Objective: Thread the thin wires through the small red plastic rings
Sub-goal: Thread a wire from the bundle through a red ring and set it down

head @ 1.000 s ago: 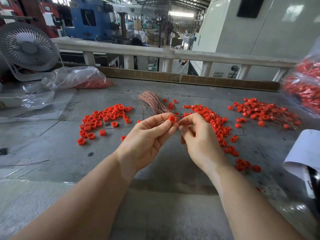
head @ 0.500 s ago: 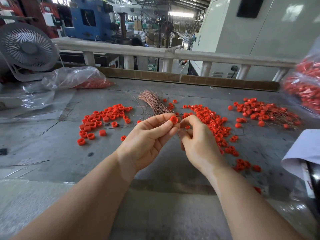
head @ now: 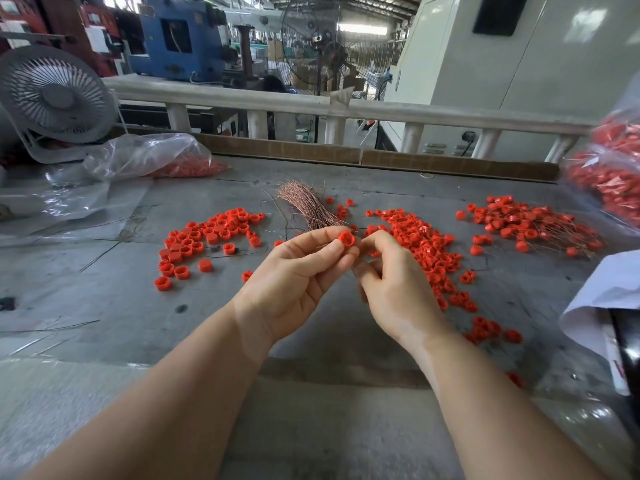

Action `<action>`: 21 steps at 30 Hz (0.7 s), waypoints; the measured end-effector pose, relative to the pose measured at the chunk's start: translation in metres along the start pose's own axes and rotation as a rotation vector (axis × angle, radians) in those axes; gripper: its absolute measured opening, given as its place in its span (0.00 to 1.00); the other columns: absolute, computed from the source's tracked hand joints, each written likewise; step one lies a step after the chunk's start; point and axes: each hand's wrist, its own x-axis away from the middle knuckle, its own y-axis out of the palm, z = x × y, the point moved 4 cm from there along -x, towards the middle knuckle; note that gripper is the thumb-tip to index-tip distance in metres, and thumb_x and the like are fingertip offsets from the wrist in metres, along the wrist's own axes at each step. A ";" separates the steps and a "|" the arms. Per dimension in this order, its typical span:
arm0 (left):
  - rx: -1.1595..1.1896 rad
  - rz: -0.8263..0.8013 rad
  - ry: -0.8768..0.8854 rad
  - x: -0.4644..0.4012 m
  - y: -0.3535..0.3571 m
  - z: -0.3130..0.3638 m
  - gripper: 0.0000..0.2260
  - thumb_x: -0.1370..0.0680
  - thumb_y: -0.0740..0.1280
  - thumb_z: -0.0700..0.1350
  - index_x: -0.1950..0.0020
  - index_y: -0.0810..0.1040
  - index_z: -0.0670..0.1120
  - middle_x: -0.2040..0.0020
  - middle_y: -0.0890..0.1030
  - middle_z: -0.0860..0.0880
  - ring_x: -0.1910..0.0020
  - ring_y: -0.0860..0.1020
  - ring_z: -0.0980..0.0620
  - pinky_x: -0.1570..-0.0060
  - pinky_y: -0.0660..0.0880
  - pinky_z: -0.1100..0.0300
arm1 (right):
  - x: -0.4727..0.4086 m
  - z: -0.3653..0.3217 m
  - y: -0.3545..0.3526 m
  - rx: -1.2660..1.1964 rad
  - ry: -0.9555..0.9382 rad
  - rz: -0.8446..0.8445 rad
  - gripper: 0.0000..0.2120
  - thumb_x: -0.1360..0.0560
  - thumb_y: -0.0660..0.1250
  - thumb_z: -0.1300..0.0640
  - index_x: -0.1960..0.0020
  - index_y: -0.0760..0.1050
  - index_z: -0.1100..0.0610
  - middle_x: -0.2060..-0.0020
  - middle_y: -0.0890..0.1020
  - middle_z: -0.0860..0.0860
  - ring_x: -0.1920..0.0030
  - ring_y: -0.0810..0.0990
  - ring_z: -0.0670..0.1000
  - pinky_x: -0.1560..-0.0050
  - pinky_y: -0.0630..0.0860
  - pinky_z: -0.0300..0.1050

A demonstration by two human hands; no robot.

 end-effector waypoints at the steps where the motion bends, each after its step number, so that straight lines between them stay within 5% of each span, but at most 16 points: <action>1: 0.001 0.003 0.002 0.000 0.000 0.000 0.09 0.34 0.64 0.34 0.64 0.84 0.41 0.64 0.83 0.46 0.62 0.83 0.54 0.63 0.79 0.67 | 0.000 0.001 0.000 -0.010 0.006 0.007 0.06 0.23 0.64 0.58 0.57 0.70 0.49 0.71 0.73 0.43 0.68 0.72 0.48 0.63 0.71 0.45; 5: 0.001 0.012 0.008 -0.001 0.000 0.001 0.09 0.34 0.65 0.35 0.65 0.84 0.41 0.65 0.83 0.46 0.63 0.83 0.55 0.63 0.79 0.67 | -0.001 0.002 -0.004 -0.073 0.025 0.048 0.07 0.23 0.64 0.59 0.58 0.70 0.48 0.71 0.74 0.42 0.69 0.72 0.41 0.65 0.65 0.39; 21: -0.005 0.102 -0.024 -0.007 -0.012 -0.004 0.07 0.34 0.65 0.34 0.66 0.83 0.40 0.65 0.83 0.45 0.64 0.83 0.54 0.65 0.79 0.66 | -0.003 0.006 -0.006 -0.108 0.063 0.097 0.08 0.23 0.63 0.59 0.59 0.69 0.50 0.72 0.72 0.43 0.71 0.69 0.44 0.64 0.65 0.41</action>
